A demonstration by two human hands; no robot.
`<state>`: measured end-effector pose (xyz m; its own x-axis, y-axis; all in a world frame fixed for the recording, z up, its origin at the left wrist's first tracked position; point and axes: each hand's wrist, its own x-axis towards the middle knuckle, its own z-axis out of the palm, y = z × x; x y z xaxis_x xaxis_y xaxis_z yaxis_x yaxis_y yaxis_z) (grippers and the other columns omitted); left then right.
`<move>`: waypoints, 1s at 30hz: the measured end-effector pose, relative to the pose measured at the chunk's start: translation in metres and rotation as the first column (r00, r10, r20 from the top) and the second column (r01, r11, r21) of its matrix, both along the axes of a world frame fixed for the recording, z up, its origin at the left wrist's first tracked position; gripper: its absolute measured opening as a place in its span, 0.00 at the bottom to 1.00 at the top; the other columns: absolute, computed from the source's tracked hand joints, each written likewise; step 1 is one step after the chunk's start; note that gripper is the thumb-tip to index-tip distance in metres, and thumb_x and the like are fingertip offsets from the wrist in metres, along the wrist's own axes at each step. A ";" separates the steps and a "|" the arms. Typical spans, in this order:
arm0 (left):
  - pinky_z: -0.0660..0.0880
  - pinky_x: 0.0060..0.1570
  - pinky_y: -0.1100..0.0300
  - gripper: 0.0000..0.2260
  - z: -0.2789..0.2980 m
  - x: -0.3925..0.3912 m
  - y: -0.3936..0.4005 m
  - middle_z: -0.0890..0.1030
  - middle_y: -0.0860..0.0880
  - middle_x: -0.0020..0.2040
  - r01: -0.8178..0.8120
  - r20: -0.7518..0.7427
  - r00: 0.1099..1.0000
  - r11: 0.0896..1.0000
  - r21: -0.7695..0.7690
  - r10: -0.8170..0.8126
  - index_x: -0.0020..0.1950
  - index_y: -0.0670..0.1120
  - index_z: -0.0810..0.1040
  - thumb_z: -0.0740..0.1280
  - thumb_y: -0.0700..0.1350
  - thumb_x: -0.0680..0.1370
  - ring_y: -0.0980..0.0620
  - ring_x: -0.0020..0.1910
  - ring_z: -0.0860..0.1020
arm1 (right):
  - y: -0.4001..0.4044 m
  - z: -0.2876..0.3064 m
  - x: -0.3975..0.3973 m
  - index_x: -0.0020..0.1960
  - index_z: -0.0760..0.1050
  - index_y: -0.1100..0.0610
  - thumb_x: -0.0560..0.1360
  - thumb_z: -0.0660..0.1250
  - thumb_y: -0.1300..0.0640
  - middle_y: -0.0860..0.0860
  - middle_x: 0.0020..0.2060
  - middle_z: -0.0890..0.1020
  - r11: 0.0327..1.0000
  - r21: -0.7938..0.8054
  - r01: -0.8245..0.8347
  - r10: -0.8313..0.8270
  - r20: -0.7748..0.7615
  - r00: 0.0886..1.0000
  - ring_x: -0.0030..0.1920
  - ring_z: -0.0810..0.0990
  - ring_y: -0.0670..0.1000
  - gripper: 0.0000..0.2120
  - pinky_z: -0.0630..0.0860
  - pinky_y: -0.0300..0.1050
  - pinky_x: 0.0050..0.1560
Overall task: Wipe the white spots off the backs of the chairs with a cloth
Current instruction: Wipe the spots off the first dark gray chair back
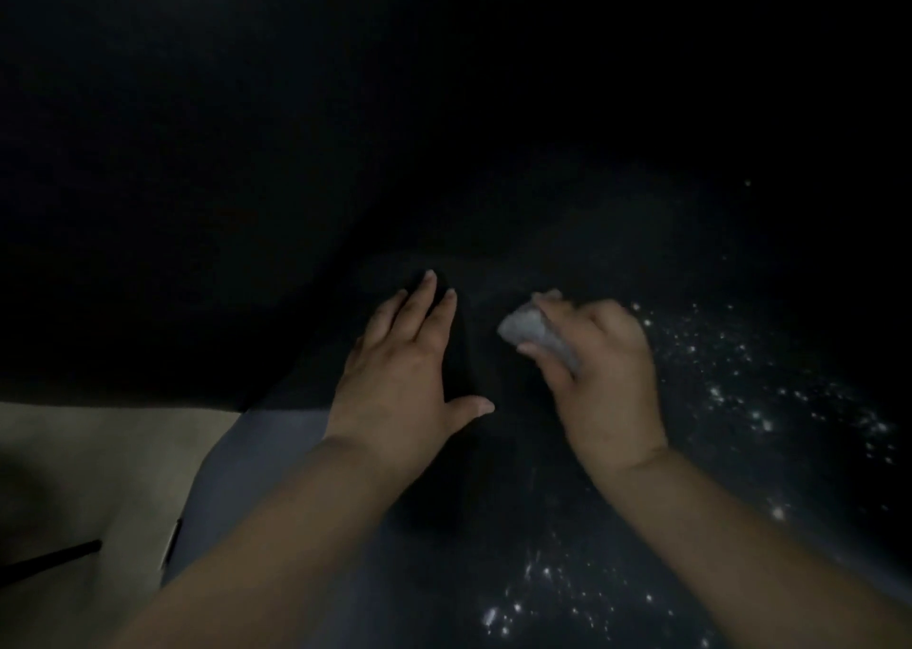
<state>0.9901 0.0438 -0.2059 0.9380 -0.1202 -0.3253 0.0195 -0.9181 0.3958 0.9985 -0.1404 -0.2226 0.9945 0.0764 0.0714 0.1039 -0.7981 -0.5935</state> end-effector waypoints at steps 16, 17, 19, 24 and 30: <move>0.51 0.75 0.53 0.49 -0.002 0.032 -0.026 0.39 0.62 0.77 -0.018 -0.059 0.998 0.999 -0.045 0.015 0.78 0.58 0.43 0.72 0.64 0.67 0.60 0.73 0.40 | -0.017 -0.001 0.079 0.64 0.76 0.59 0.73 0.71 0.63 0.59 0.49 0.77 0.994 0.067 -0.083 0.083 0.002 0.997 0.52 0.76 0.57 0.19 0.73 0.46 0.55; 0.51 0.75 0.52 0.50 -0.002 0.032 -0.027 0.39 0.63 0.76 -0.021 -0.062 0.998 0.999 -0.045 0.018 0.77 0.58 0.42 0.72 0.64 0.67 0.60 0.73 0.40 | -0.019 -0.001 0.097 0.64 0.77 0.59 0.74 0.70 0.62 0.58 0.50 0.77 0.994 0.107 -0.025 0.028 -0.030 0.999 0.53 0.76 0.53 0.18 0.72 0.41 0.55; 0.52 0.75 0.52 0.49 -0.003 0.034 -0.027 0.38 0.63 0.76 -0.010 -0.061 0.998 0.999 -0.037 0.008 0.77 0.59 0.42 0.71 0.65 0.67 0.60 0.74 0.39 | -0.031 0.002 0.124 0.62 0.78 0.59 0.75 0.69 0.61 0.52 0.50 0.75 0.965 0.197 0.175 -0.165 -0.069 0.984 0.49 0.76 0.39 0.16 0.68 0.24 0.49; 0.50 0.75 0.50 0.45 -0.001 0.053 -0.037 0.38 0.61 0.77 0.073 -0.067 0.995 0.996 -0.059 -0.077 0.77 0.60 0.43 0.69 0.62 0.71 0.58 0.75 0.38 | -0.052 -0.003 0.080 0.65 0.76 0.58 0.75 0.69 0.62 0.58 0.52 0.75 0.972 0.020 0.235 -0.235 0.060 0.970 0.54 0.75 0.56 0.18 0.72 0.42 0.57; 0.50 0.75 0.50 0.45 -0.004 0.082 -0.054 0.39 0.59 0.77 0.154 -0.084 0.984 0.987 -0.051 -0.158 0.78 0.58 0.45 0.70 0.61 0.71 0.57 0.75 0.39 | -0.053 -0.004 0.123 0.46 0.77 0.61 0.76 0.67 0.64 0.58 0.43 0.78 0.976 0.187 0.114 -0.130 0.076 0.989 0.46 0.78 0.52 0.01 0.74 0.40 0.48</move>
<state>1.0718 -0.0105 -0.2098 0.8748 -0.2788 -0.3963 -0.0861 -0.8943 0.4392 1.1215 -0.1933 -0.2269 0.9848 -0.0675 0.1599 0.0702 -0.6877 -0.7226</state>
